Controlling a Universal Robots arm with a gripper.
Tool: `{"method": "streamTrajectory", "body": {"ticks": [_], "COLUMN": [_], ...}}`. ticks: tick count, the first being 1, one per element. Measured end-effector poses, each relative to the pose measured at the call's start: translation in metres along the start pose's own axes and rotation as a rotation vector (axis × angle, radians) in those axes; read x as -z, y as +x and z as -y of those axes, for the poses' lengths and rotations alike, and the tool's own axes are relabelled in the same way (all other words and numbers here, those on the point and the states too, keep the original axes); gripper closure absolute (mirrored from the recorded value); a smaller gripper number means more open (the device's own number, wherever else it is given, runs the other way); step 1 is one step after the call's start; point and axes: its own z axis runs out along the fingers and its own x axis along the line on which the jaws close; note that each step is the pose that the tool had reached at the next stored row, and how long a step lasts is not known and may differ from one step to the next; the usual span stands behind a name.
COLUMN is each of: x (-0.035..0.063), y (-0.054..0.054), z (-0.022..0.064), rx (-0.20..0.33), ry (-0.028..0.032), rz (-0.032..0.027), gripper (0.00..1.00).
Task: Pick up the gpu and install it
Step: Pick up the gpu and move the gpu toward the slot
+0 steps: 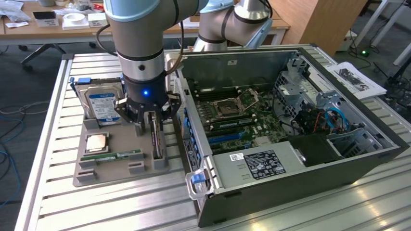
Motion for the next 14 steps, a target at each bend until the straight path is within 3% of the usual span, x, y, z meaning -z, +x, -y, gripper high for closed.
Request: {"method": "streamTrajectory", "body": {"ticks": [14], "x": [-0.0024], "y": [0.0], "z": [0.0001], "rx": [0.0], "ry": [-0.0002], "rz": [0.0002], "gripper": [0.53]}}
